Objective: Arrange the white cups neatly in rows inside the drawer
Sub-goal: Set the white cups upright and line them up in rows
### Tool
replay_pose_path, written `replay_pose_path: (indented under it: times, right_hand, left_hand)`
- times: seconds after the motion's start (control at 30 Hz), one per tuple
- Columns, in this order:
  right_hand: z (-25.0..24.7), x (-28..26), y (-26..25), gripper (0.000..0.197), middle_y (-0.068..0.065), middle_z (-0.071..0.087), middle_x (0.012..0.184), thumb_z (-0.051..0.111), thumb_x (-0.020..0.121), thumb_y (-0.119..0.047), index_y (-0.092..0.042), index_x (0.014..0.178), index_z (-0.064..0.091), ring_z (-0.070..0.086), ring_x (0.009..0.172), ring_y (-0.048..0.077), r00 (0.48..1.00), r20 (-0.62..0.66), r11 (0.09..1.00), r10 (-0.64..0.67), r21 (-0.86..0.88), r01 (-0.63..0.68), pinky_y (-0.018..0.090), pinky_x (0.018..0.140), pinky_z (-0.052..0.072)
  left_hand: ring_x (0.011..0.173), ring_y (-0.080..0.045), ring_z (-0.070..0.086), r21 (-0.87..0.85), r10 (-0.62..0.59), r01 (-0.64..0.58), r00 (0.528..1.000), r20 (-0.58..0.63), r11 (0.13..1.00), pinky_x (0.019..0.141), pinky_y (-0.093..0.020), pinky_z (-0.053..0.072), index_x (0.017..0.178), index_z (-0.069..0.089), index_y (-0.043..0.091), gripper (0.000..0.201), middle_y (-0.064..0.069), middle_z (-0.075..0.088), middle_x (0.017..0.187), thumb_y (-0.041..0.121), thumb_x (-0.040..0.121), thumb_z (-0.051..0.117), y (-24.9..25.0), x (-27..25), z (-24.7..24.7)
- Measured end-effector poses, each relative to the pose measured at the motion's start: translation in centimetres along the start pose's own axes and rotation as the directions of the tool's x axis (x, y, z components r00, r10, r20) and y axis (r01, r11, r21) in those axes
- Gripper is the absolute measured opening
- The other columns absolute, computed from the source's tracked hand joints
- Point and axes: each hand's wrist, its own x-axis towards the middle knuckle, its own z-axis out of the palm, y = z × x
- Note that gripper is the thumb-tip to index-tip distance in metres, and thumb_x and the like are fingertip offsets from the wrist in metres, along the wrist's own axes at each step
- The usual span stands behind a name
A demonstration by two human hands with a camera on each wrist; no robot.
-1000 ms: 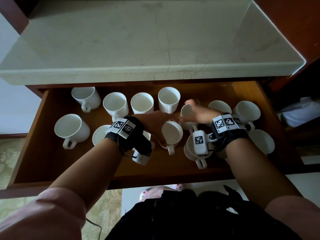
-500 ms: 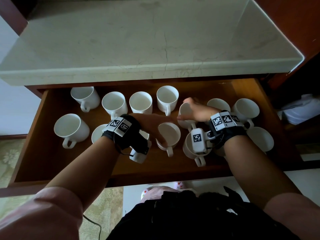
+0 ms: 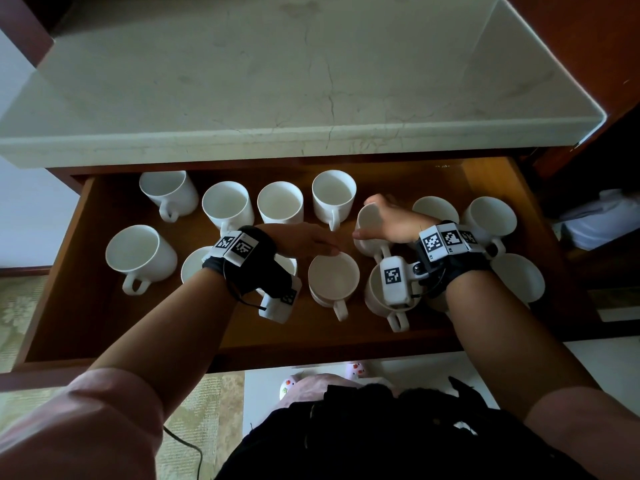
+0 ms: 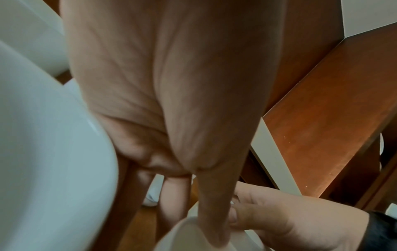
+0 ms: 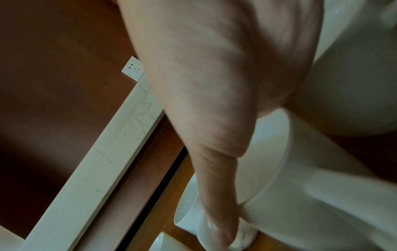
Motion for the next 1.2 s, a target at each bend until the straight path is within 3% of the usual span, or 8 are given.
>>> replay_pose_path:
  times: [0.13,0.23,0.3,0.4,0.5,0.6,0.67,1.2]
  right_hand:
    - [0.0,0.0,0.0,0.081,0.006,0.025,0.143,0.066,0.078,-0.056,-0.022,0.140,0.027,0.025,0.134,0.026,1.000,0.002,1.000,0.005,0.024,-0.005,0.042,0.105,0.030]
    - [0.0,-0.1,0.0,0.079,0.007,0.025,0.144,0.066,0.079,-0.056,-0.022,0.139,0.028,0.025,0.135,0.027,1.000,-0.003,1.000,0.005,0.024,-0.005,0.041,0.105,0.029]
    - [0.0,-0.1,-0.1,0.079,0.007,0.025,0.144,0.066,0.079,-0.055,-0.021,0.139,0.028,0.024,0.135,0.027,1.000,-0.003,1.000,0.005,0.020,-0.005,0.042,0.105,0.029]
    - [0.1,0.1,0.0,0.079,0.006,0.026,0.143,0.066,0.077,-0.057,-0.022,0.138,0.030,0.025,0.134,0.027,1.000,0.002,1.000,0.008,0.017,-0.008,0.042,0.107,0.029]
    - [0.1,0.1,0.0,0.080,0.007,0.027,0.142,0.066,0.076,-0.058,-0.022,0.138,0.031,0.026,0.134,0.027,1.000,-0.002,1.000,0.013,0.011,-0.013,0.043,0.107,0.029]
    - [0.0,0.0,-0.1,0.079,0.007,0.026,0.144,0.066,0.078,-0.056,-0.022,0.139,0.030,0.024,0.135,0.027,1.000,-0.008,1.000,0.013,0.017,-0.013,0.042,0.107,0.029]
    - [0.0,0.0,0.0,0.078,0.006,0.026,0.144,0.066,0.078,-0.055,-0.022,0.139,0.030,0.024,0.135,0.026,1.000,-0.007,1.000,0.007,0.025,-0.007,0.042,0.108,0.029]
    - [0.2,0.3,0.2,0.080,0.006,0.027,0.143,0.066,0.076,-0.058,-0.022,0.138,0.031,0.025,0.135,0.027,1.000,-0.013,1.000,0.010,0.010,-0.010,0.045,0.108,0.030]
  left_hand:
    - [0.096,-0.001,0.056,-0.022,0.028,-0.028,0.999,0.020,0.999,0.077,-0.006,0.045,0.124,0.059,0.017,0.029,0.006,0.060,0.113,0.025,0.099,0.048,0.2,-0.2,0.0]
    - [0.102,-0.001,0.054,-0.023,0.044,-0.044,0.999,0.027,0.999,0.074,0.003,0.041,0.126,0.059,0.017,0.030,0.004,0.061,0.120,0.024,0.098,0.049,0.2,0.0,0.2]
    - [0.107,-0.005,0.055,-0.024,0.047,-0.045,0.997,0.056,0.999,0.080,-0.002,0.044,0.127,0.059,0.017,0.031,0.000,0.061,0.126,0.024,0.099,0.049,0.4,0.0,0.2]
    - [0.115,-0.013,0.056,-0.009,0.055,-0.055,0.994,0.094,0.998,0.095,-0.023,0.047,0.128,0.059,0.020,0.031,-0.001,0.060,0.129,0.025,0.099,0.048,0.7,-0.2,0.3]
    - [0.113,-0.007,0.055,-0.014,0.047,-0.046,0.994,0.097,0.999,0.089,-0.016,0.048,0.128,0.058,0.022,0.031,0.002,0.059,0.130,0.027,0.099,0.048,0.8,-0.3,0.3]
    - [0.112,-0.013,0.060,-0.086,0.029,-0.017,0.990,0.137,0.996,0.094,-0.036,0.053,0.125,0.060,0.025,0.028,-0.001,0.062,0.126,0.026,0.099,0.049,0.6,-0.2,0.4]
    - [0.112,-0.017,0.061,-0.099,0.022,-0.007,0.988,0.152,0.995,0.093,-0.044,0.053,0.124,0.060,0.025,0.028,-0.004,0.062,0.125,0.025,0.099,0.049,0.8,-0.4,0.4]
    - [0.111,-0.025,0.061,-0.129,-0.005,0.033,0.977,0.211,0.991,0.091,-0.049,0.052,0.131,0.057,0.016,0.033,-0.011,0.062,0.125,0.022,0.099,0.048,1.2,-0.4,0.4]
